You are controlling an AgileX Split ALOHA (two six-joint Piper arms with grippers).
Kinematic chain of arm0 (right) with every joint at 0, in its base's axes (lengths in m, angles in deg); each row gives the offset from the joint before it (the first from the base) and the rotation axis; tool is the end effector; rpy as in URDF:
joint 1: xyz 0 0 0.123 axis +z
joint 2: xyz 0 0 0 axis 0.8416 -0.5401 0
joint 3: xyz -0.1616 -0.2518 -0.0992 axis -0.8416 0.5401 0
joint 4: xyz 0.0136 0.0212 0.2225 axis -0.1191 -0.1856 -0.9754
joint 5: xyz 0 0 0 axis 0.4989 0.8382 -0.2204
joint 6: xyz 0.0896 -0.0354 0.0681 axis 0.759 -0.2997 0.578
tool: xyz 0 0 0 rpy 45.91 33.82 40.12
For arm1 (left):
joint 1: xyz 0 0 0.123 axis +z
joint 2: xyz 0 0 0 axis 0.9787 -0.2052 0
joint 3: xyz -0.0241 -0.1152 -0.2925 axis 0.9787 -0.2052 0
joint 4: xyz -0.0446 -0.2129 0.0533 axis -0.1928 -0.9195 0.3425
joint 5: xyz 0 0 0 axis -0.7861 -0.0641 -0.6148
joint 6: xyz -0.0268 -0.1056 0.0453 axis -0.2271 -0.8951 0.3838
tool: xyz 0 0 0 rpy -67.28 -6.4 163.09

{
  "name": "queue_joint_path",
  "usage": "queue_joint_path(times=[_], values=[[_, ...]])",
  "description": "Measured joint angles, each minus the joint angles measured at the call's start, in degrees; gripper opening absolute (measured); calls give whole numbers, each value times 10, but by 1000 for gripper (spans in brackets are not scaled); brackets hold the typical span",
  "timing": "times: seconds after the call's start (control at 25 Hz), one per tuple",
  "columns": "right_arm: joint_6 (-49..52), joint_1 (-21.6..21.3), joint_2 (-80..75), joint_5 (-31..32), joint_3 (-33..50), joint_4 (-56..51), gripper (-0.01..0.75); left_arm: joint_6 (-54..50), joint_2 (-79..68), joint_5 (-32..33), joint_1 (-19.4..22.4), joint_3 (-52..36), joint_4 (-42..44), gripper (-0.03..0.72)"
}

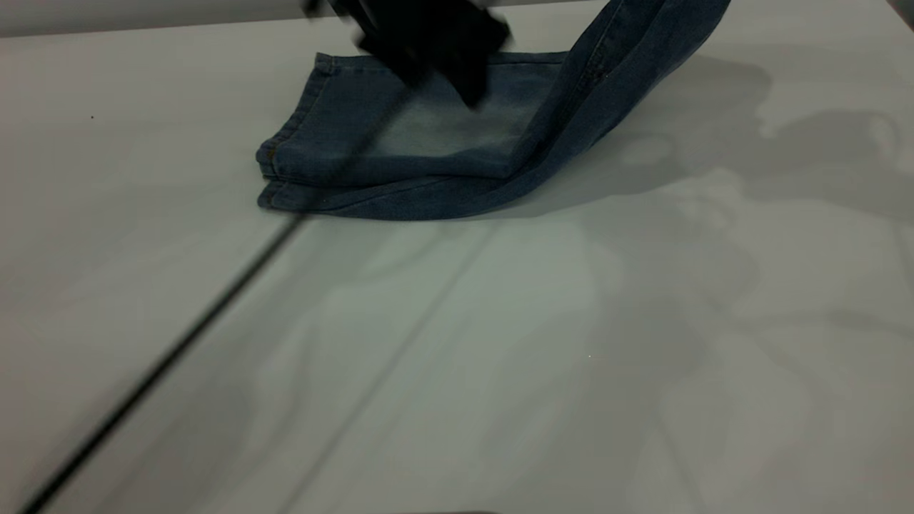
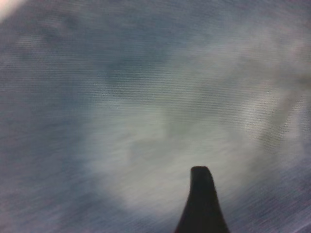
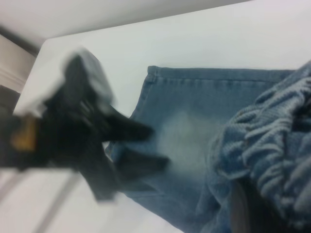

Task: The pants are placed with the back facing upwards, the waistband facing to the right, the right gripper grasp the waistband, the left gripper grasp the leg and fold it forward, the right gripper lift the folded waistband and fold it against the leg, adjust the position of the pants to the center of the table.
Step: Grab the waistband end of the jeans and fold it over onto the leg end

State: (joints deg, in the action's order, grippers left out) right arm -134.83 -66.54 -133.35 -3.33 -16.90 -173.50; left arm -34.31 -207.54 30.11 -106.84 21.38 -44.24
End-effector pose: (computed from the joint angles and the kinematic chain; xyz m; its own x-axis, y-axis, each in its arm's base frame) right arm 0.3851 0.0286 0.2334 -0.7617 0.2454 -0.5997 -0.2955 0.6921 0.6585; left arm 0.4453 -0.2481 0.1498 -0.7187 0.4767 -0.5062 0.5482 0.8363 0.0091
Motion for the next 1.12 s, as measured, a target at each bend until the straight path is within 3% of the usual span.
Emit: queue_joint_path(times=[0.24, 0.44, 0.76, 0.92, 1.12], values=[[0, 29, 1, 3, -15, 18, 73, -1, 7, 83, 60, 25, 53, 497], [10, 72, 1, 3, -46, 43, 73, -8, -30, 98, 91, 26, 59, 497], [24, 140, 1, -8, -71, 58, 73, -10, -90, 80, 92, 30, 40, 497], [25, 184, 1, -50, -74, 58, 73, -6, -93, 76, 86, 32, 25, 497], [25, 219, 0, -122, -81, 54, 73, 11, -94, 62, 49, 32, 9, 497]])
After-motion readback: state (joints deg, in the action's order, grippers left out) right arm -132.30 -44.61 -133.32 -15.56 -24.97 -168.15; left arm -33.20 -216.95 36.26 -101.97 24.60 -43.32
